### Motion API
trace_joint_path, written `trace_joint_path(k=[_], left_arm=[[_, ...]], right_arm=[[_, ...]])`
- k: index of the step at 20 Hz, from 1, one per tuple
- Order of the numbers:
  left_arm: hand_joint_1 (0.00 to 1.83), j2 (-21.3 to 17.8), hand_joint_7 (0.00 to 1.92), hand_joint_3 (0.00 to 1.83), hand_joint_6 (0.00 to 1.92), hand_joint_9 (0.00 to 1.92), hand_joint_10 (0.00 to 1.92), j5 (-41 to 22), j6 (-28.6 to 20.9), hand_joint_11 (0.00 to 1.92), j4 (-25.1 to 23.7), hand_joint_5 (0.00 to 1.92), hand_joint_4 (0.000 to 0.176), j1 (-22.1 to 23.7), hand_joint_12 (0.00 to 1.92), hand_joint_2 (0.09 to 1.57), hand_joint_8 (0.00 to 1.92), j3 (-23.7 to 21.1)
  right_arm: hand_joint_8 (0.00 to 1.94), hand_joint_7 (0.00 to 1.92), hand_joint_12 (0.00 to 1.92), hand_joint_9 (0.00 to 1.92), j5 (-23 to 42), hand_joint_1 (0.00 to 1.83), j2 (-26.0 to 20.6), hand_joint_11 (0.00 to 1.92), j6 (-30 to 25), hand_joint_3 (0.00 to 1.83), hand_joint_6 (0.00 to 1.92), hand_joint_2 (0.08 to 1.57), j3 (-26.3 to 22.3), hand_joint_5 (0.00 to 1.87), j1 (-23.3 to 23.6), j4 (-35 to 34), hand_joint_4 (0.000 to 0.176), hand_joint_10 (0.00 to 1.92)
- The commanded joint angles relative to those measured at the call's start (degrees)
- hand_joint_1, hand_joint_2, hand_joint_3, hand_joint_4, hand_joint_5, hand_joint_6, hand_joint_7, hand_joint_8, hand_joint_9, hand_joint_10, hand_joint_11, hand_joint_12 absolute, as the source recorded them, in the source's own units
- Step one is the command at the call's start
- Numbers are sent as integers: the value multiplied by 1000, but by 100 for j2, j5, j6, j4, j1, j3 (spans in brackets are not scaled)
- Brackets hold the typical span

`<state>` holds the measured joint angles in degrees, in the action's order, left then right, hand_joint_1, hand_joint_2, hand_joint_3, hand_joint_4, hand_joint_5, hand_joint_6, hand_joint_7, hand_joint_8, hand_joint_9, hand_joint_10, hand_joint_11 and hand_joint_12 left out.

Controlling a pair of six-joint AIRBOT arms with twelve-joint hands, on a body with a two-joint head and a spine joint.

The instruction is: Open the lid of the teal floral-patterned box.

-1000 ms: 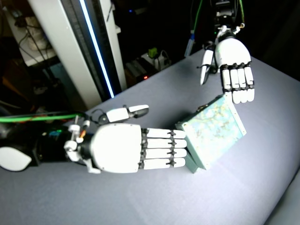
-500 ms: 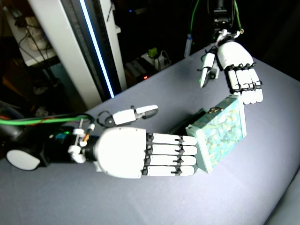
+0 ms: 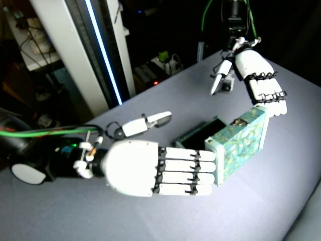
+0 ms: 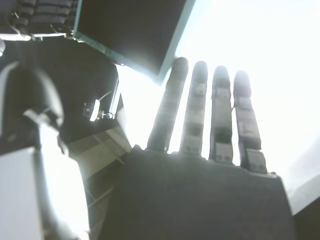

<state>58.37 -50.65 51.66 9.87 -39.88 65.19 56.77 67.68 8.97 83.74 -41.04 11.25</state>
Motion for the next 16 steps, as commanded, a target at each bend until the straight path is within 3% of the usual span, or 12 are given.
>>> trace_joint_path(k=[1,3,4,6,9,11,12,16], left_arm=[[25,87,144,0,0,133,1,-722,-54,21,-351,85,28,123,330,1119,0,-20],[80,157,149,6,3,152,4,-673,-51,65,-330,89,0,183,274,1188,2,52],[113,191,151,8,6,163,7,-652,-51,94,-315,99,6,207,282,1201,3,90],[208,240,129,10,9,163,3,-614,-18,102,-284,122,0,262,281,1226,1,152],[90,277,75,0,0,91,0,-551,79,24,-243,110,0,350,239,1202,0,203],[48,322,84,24,0,88,3,-512,89,16,-218,95,0,404,233,1281,3,263],[47,334,122,11,1,127,6,-509,90,37,-209,102,0,411,254,1316,4,278],[161,403,201,1,3,195,5,-429,121,0,-160,114,0,494,461,1362,5,374]], right_arm=[[3,137,304,96,844,0,70,0,-58,5,2,1163,-4,161,92,0,0,2],[4,166,396,121,782,0,120,0,-58,3,6,1175,63,194,144,-18,4,5],[5,170,407,126,742,0,144,1,-58,13,7,1198,99,200,171,-21,0,6],[1,165,511,154,673,0,198,1,-58,4,1,1206,188,194,200,-45,0,3],[3,168,501,160,597,0,274,0,-58,9,0,1227,297,187,230,-77,0,9],[4,188,579,202,540,0,321,0,-58,5,2,1242,363,199,283,-77,0,11],[4,203,644,227,527,0,332,0,-58,11,3,1278,375,209,295,-77,0,12],[0,156,587,176,394,0,417,0,-56,8,2,1309,497,171,371,-77,0,1]])
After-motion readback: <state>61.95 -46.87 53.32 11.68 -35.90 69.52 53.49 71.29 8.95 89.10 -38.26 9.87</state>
